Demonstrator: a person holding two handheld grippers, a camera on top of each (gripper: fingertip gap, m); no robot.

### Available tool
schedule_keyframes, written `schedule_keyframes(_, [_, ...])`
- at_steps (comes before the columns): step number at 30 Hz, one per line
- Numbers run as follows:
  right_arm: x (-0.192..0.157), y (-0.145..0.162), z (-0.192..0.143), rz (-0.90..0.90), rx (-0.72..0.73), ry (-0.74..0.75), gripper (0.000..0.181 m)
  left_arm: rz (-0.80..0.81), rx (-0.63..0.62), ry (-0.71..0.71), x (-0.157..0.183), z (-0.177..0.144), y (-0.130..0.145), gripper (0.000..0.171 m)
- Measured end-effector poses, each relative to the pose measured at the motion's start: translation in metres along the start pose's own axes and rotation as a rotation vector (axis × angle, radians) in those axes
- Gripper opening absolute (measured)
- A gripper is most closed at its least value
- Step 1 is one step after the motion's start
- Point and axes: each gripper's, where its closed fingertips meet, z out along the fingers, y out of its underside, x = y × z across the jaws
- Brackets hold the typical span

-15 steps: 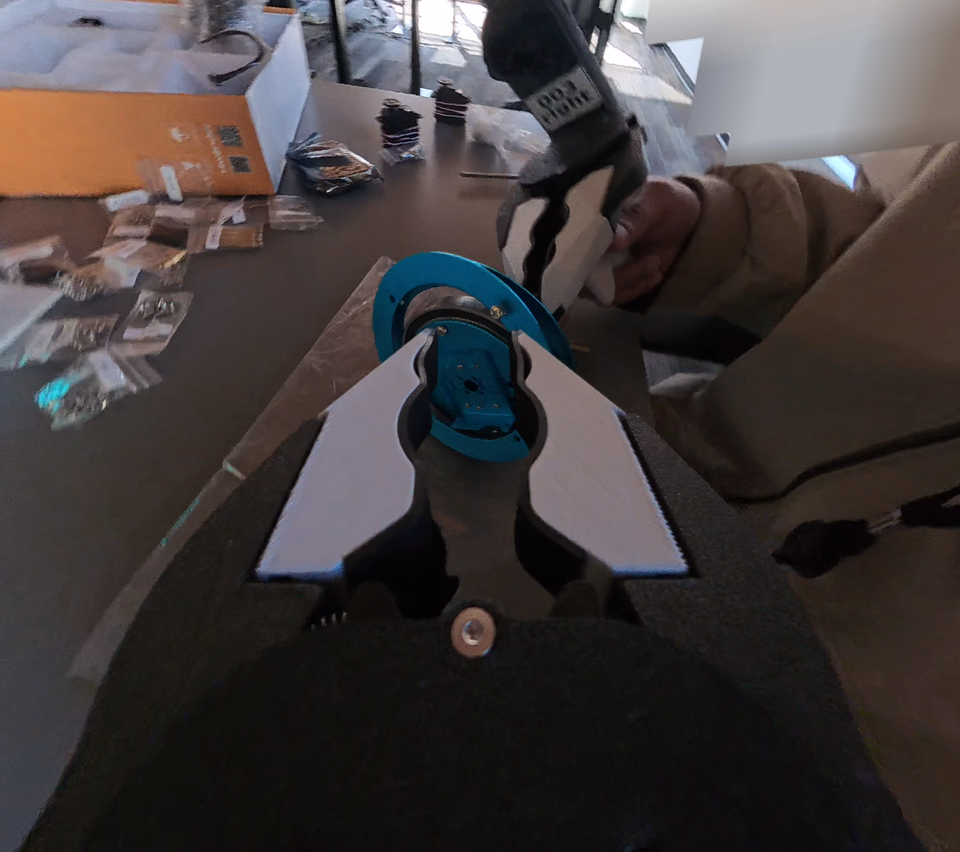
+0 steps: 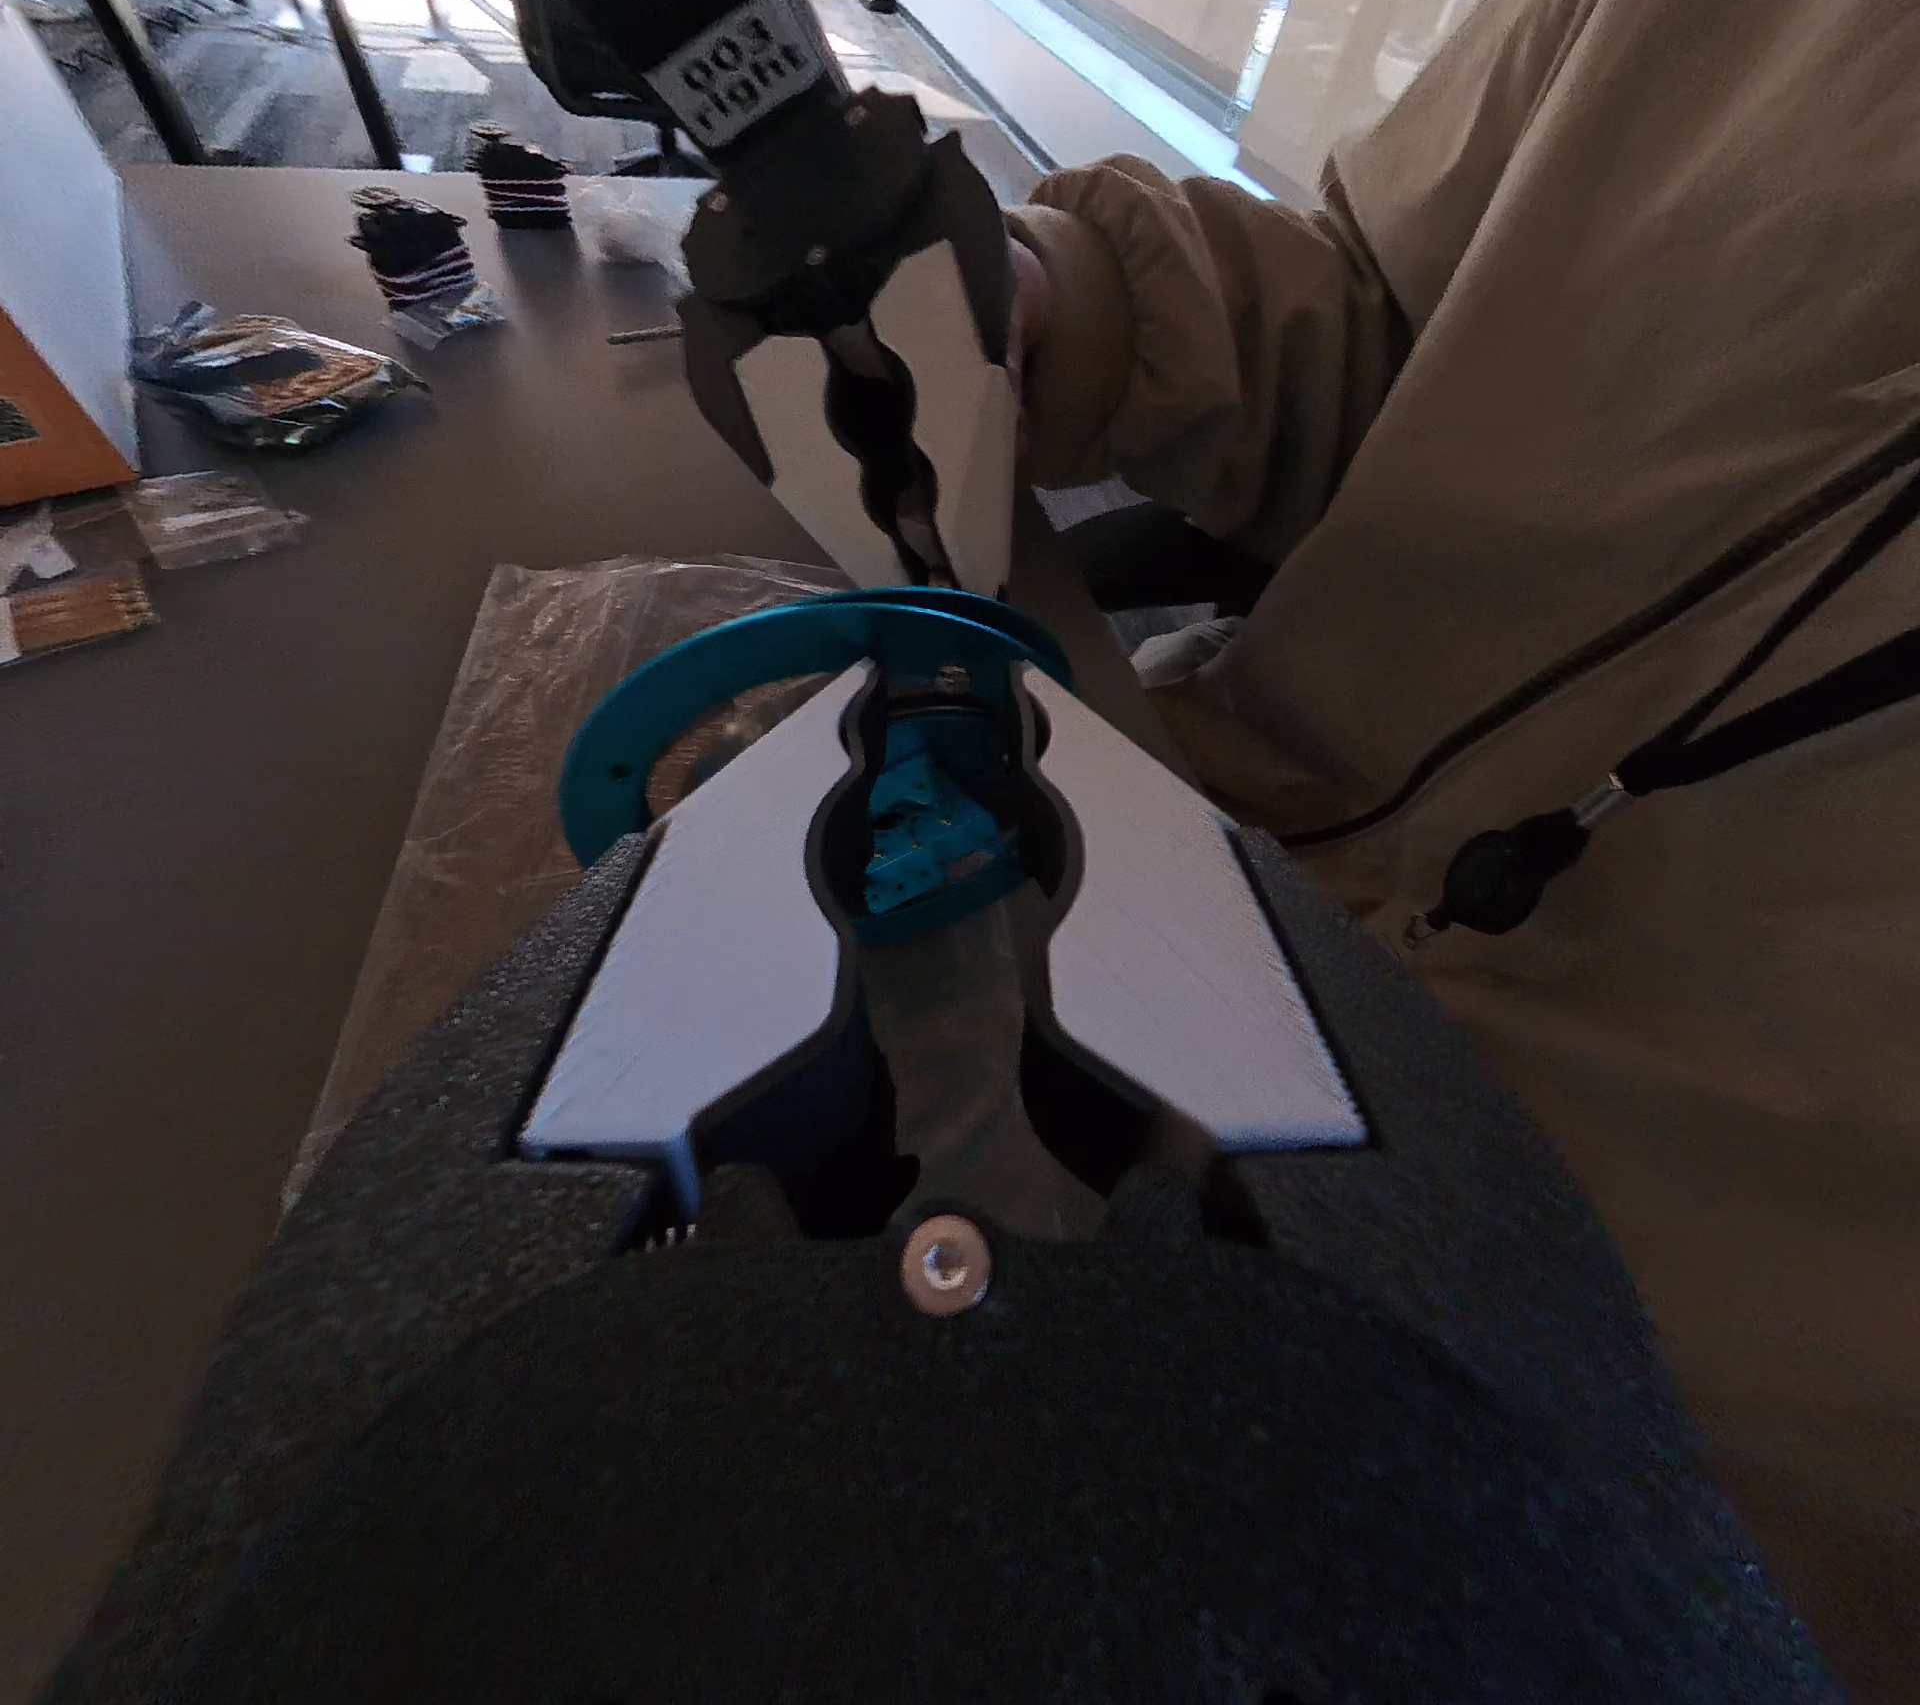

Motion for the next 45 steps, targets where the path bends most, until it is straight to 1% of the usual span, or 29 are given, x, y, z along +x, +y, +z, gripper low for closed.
schedule_keyframes(3, [0.005, -0.004, -0.001, -0.010, -0.016, 0.015, 0.004, -0.021, -0.014, 0.024, 0.002, 0.000, 0.004, 0.022])
schedule_keyframes(7, [0.007, -0.006, -0.001, -0.030, -0.042, 0.026, 0.004, -0.038, 0.009, -0.013, -0.005, 0.000, 0.004, 0.011])
schedule_keyframes(9, [0.007, -0.006, 0.000, -0.029, -0.053, 0.024, 0.004, -0.028, 0.016, -0.023, -0.006, 0.000, 0.004, 0.008])
schedule_keyframes(13, [0.003, -0.004, 0.004, -0.059, -0.092, 0.021, 0.004, -0.008, 0.019, -0.005, 0.000, 0.002, 0.004, 0.007])
schedule_keyframes(17, [0.005, -0.006, 0.003, -0.069, -0.100, 0.052, 0.004, -0.019, 0.042, -0.003, -0.001, 0.001, 0.005, 0.004])
schedule_keyframes(21, [0.006, -0.007, 0.005, -0.141, -0.120, 0.111, 0.004, 0.044, 0.012, -0.042, 0.000, 0.000, 0.008, 0.004])
schedule_keyframes(22, [0.006, -0.006, 0.005, -0.151, -0.130, 0.123, 0.004, 0.062, -0.009, -0.054, 0.000, 0.000, 0.009, 0.004])
schedule_keyframes(24, [0.005, -0.006, 0.007, -0.159, -0.147, 0.146, 0.004, 0.131, -0.089, -0.099, 0.000, -0.002, 0.012, 0.004])
schedule_keyframes(28, [0.006, -0.008, 0.009, -0.153, -0.184, 0.185, 0.003, 0.295, -0.318, -0.235, -0.004, -0.005, 0.016, 0.004])
schedule_keyframes(32, [0.004, -0.008, 0.016, -0.164, -0.210, 0.206, 0.004, 0.473, -0.556, -0.318, -0.006, -0.006, 0.027, 0.009])
schedule_keyframes(35, [0.004, -0.010, 0.018, -0.145, -0.199, 0.234, 0.004, 0.605, -0.699, -0.402, -0.011, -0.009, 0.028, 0.009])
schedule_keyframes(37, [0.006, -0.012, 0.018, -0.118, -0.173, 0.258, 0.004, 0.700, -0.774, -0.482, -0.018, -0.011, 0.029, 0.004])
schedule_keyframes(39, [0.007, -0.013, 0.016, -0.099, -0.145, 0.263, 0.004, 0.791, -0.805, -0.539, -0.021, -0.009, 0.027, 0.003])
schedule_keyframes(42, [0.006, -0.011, 0.014, -0.113, -0.098, 0.264, 0.004, 0.877, -0.813, -0.580, -0.022, -0.007, 0.024, 0.003])
schedule_keyframes(44, [0.005, -0.010, 0.011, -0.207, -0.082, 0.299, 0.005, 0.875, -0.810, -0.575, -0.020, -0.004, 0.023, 0.003])
schedule_keyframes(45, [0.006, -0.010, 0.009, -0.271, -0.080, 0.341, 0.011, 0.875, -0.811, -0.568, -0.019, -0.003, 0.022, 0.002])
